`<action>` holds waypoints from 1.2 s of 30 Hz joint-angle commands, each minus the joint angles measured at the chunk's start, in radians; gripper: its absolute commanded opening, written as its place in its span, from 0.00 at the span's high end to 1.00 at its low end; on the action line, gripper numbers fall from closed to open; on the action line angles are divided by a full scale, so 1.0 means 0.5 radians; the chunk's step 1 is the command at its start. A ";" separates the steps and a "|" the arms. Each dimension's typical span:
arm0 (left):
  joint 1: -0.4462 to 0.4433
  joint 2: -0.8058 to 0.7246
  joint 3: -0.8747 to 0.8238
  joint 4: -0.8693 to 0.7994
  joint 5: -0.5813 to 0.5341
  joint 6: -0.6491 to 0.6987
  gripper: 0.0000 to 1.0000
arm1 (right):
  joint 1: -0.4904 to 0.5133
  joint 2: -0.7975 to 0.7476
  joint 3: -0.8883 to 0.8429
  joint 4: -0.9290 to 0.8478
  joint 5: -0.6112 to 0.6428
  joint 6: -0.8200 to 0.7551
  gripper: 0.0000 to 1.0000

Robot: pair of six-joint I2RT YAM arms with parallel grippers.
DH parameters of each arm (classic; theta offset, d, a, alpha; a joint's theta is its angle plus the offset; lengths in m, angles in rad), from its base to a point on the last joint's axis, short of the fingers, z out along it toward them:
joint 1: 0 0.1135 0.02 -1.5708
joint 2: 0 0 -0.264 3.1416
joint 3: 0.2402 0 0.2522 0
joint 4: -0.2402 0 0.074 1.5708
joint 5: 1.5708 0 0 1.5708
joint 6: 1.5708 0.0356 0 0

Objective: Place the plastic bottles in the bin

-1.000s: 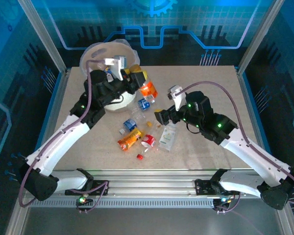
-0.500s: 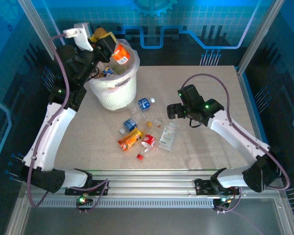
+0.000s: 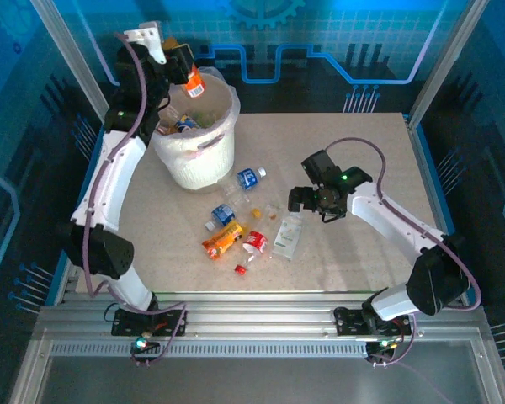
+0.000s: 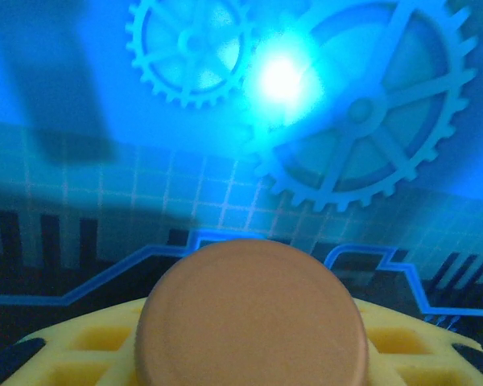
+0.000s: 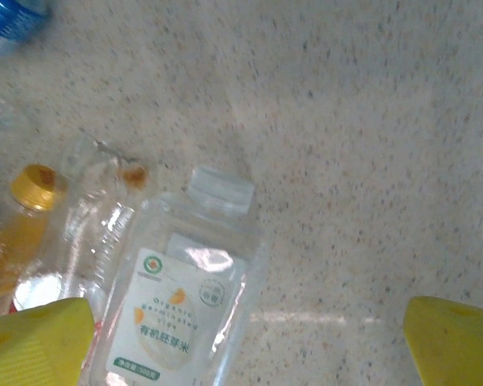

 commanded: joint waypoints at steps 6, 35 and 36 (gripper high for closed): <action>0.039 0.202 0.149 -0.095 -0.027 0.095 0.72 | 0.105 -0.066 -0.193 0.024 -0.091 0.259 0.00; 0.054 0.472 0.244 -0.351 0.111 0.018 0.17 | 0.312 -0.065 -0.384 0.234 -0.102 0.470 0.00; 0.054 0.460 0.245 -0.353 0.110 0.018 0.16 | 0.316 -0.063 -0.387 0.228 -0.095 0.477 0.00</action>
